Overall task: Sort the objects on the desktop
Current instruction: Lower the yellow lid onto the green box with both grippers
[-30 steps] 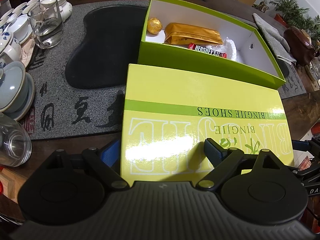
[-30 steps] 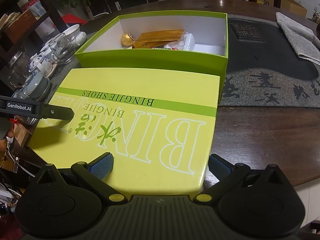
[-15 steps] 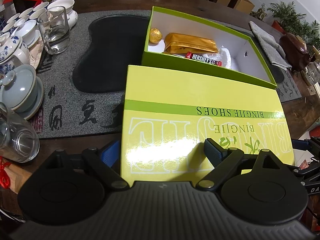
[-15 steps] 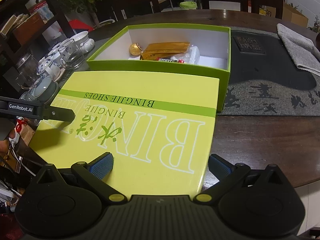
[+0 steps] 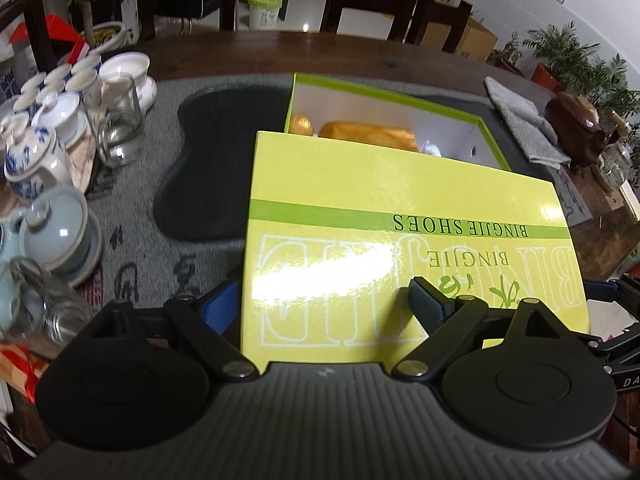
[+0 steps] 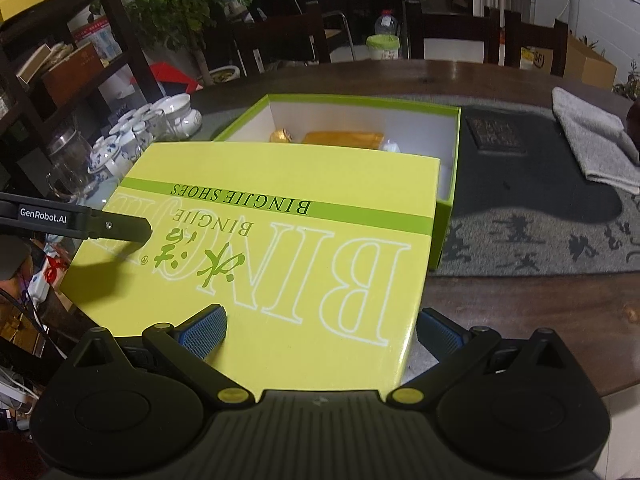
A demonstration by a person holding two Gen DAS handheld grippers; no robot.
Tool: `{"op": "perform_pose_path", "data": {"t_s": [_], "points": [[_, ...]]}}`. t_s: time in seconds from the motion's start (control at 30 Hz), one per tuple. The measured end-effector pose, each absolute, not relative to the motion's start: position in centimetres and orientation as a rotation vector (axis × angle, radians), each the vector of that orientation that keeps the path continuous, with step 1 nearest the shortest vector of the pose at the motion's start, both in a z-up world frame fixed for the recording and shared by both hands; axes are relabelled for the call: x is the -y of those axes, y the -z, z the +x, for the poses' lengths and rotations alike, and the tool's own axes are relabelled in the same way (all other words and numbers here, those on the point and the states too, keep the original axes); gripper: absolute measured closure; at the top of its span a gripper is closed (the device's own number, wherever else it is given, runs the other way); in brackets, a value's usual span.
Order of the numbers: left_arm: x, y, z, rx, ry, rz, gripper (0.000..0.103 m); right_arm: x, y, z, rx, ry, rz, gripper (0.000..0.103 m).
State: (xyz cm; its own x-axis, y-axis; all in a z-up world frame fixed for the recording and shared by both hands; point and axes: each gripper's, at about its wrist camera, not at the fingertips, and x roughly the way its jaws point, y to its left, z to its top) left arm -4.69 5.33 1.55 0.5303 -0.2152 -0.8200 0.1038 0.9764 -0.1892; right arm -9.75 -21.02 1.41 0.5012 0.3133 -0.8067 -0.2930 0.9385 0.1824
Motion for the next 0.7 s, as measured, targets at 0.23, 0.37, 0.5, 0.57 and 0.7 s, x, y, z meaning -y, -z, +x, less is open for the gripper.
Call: {"op": "perform_pose_path", "data": {"t_s": [0.23,0.37,0.5,0.57,0.7], "points": [[-4.8,-2.8,-2.0,-0.942,0.197,-0.115,0.014,21.4,-2.7,-7.8,-0.934,-0.36,0.025,0.0],[-4.2,-3.3,0.2,-0.914,0.202,-0.117,0.014,21.9,-3.3,-5.9,-0.909,-0.351,0.024,0.0],[-3.6,-3.3,2.8,-0.904,0.207,-0.127,0.014,22.4,-3.6,-3.7,-0.887,-0.335,0.019,0.0],[-3.3,-3.1,4.1,-0.905,0.207,-0.129,0.014,22.8,-3.6,-2.5,-0.882,-0.329,0.02,0.0],[-2.8,-2.6,6.7,-0.907,0.204,-0.127,0.014,23.6,-3.2,0.1,-0.884,-0.319,0.039,0.0]]}}
